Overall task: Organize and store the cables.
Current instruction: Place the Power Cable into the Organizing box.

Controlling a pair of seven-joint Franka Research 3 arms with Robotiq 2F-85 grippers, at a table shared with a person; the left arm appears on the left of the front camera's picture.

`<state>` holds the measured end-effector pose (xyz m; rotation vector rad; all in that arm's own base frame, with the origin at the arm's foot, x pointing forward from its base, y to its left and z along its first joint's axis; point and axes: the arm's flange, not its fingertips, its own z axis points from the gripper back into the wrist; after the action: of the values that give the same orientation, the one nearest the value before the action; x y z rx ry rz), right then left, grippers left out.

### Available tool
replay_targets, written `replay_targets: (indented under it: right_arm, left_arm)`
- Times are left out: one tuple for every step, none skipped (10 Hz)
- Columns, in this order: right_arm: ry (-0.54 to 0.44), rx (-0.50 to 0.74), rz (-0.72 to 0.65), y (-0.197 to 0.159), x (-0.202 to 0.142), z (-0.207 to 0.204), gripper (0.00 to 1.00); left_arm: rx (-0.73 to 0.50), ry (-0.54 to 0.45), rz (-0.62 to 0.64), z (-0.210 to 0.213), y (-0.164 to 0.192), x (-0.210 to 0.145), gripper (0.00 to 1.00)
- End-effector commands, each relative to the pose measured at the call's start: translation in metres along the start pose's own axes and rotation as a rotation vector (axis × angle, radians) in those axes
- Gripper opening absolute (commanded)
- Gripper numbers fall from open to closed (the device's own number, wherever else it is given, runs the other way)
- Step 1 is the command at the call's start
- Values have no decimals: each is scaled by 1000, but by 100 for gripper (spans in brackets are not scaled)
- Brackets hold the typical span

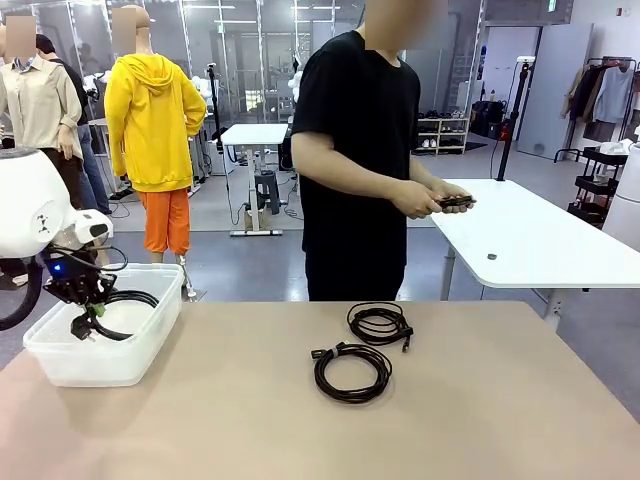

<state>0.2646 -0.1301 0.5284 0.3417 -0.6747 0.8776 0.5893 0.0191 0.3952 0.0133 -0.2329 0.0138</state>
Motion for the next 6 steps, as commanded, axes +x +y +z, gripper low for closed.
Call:
replay_targets:
  right_arm:
    - [-9, -5, 11, -1, 0, 1, 100]
    - [-9, -5, 11, -1, 0, 1, 100]
    - [-9, -5, 11, -1, 0, 1, 100]
    - [-9, -5, 11, -1, 0, 1, 100]
    - [-9, -5, 11, -1, 0, 1, 100]
    - [-9, -5, 11, -1, 0, 1, 100]
  left_arm:
    - [42, 35, -8, -2, -7, 1, 17]
    - [51, 47, -12, -5, -8, 0, 17]
    - [55, 49, -12, -4, -9, 0, 45]
    - [57, 46, -13, -2, -10, 1, 56]
    - [53, 47, -12, 0, -9, 0, 85]
    - [45, 44, -18, 3, -9, -1, 96]
